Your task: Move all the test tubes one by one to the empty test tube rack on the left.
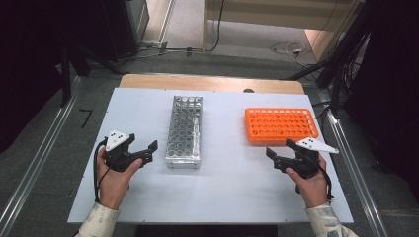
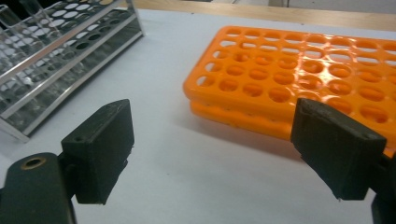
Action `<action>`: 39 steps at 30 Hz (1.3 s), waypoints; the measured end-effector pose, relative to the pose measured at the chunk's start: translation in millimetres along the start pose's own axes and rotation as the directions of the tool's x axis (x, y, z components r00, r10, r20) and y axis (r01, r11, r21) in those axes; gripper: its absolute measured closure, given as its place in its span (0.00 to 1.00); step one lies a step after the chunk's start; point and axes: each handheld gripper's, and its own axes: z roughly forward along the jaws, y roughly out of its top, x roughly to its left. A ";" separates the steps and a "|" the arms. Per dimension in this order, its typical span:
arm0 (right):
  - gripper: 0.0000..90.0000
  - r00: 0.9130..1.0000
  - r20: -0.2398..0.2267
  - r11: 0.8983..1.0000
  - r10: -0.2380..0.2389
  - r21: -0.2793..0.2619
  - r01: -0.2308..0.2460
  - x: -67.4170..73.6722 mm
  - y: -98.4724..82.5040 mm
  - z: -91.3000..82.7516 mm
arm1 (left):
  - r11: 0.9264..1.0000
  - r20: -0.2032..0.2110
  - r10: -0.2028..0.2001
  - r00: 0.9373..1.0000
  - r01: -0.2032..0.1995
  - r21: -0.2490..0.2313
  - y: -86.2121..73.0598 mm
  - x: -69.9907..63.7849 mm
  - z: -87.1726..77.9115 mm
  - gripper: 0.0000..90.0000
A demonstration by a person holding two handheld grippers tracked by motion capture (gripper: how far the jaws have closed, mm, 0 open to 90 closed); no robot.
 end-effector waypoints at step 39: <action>0.11 0.973 0.228 0.998 0.037 0.036 -0.047 -55.6 -37.5 -41.9 | 0.999 -0.083 -0.023 0.996 0.025 0.026 -22.3 28.0 -17.5 0.13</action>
